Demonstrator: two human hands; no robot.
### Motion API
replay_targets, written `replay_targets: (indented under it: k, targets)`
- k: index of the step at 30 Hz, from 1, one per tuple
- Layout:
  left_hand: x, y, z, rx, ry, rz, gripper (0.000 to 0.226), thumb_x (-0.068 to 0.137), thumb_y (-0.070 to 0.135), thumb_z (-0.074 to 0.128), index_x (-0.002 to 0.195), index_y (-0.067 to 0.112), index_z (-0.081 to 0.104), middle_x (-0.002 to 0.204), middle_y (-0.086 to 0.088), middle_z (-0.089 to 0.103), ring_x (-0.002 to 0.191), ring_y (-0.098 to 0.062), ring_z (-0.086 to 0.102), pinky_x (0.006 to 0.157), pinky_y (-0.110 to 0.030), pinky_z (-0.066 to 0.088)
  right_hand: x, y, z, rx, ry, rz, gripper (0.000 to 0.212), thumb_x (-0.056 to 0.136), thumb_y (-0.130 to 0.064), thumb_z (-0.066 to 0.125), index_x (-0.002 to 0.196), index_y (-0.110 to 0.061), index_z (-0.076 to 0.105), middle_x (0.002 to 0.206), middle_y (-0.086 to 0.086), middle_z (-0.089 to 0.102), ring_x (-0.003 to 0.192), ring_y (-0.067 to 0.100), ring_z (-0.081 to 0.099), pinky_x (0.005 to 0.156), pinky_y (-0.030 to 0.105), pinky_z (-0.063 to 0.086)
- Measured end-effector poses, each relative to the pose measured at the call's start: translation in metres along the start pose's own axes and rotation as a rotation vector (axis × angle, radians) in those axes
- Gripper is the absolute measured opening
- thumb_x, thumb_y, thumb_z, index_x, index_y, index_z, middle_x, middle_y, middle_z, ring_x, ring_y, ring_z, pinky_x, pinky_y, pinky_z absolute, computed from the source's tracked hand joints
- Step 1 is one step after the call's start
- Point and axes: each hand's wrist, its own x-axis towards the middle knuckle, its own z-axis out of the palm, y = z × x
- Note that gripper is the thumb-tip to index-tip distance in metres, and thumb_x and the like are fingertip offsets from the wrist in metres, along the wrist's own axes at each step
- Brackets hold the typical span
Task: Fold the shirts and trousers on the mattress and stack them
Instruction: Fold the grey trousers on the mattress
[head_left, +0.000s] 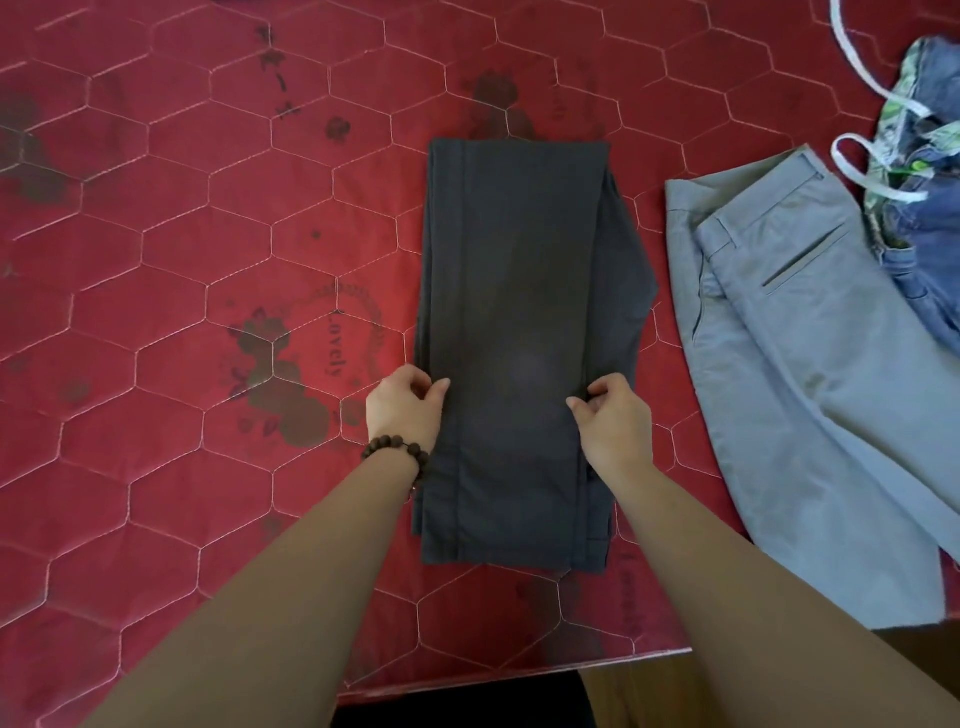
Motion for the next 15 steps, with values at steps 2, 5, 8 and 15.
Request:
replay_targets:
  k: [2, 5, 8, 15]
  targets:
    - [0.002, -0.002, -0.006, 0.053, -0.111, 0.000, 0.024, 0.087, 0.034, 0.066, 0.077, 0.013, 0.063, 0.066, 0.006, 0.058, 0.067, -0.013, 0.056, 0.059, -0.023, 0.042, -0.001, 0.004, -0.001, -0.001, -0.024, 0.008, 0.020, 0.089, -0.021, 0.067, 0.100, -0.010, 0.056, 0.067, -0.008, 0.054, 0.062, 0.005, 0.051, 0.055, 0.019, 0.036]
    - [0.004, -0.004, -0.015, -0.011, -0.300, -0.088, 0.034, 0.087, 0.030, 0.068, 0.073, 0.000, 0.060, 0.071, -0.012, 0.063, 0.072, -0.024, 0.064, 0.064, -0.030, 0.057, -0.008, 0.011, -0.004, 0.001, -0.076, 0.022, 0.023, 0.086, -0.025, 0.071, 0.096, -0.012, 0.055, 0.065, -0.007, 0.055, 0.062, 0.002, 0.050, 0.054, 0.015, 0.034]
    - [0.000, -0.002, -0.019, -0.229, -0.434, -0.189, 0.026, 0.086, 0.021, 0.070, 0.076, 0.003, 0.055, 0.077, -0.014, 0.058, 0.072, -0.024, 0.063, 0.056, -0.027, 0.058, -0.017, 0.017, -0.006, 0.037, -0.145, 0.051, 0.030, 0.079, -0.027, 0.077, 0.093, -0.013, 0.054, 0.062, -0.007, 0.053, 0.061, 0.004, 0.051, 0.054, 0.020, 0.038]
    - [-0.008, -0.005, -0.024, -0.356, -0.457, -0.246, 0.028, 0.088, 0.021, 0.068, 0.089, -0.006, 0.065, 0.091, -0.014, 0.072, 0.073, -0.018, 0.069, 0.062, -0.026, 0.058, -0.022, 0.022, -0.009, 0.203, -0.128, 0.137, 0.021, 0.080, -0.018, 0.075, 0.074, -0.016, 0.055, 0.073, 0.005, 0.063, 0.077, 0.029, 0.066, 0.077, 0.050, 0.055]
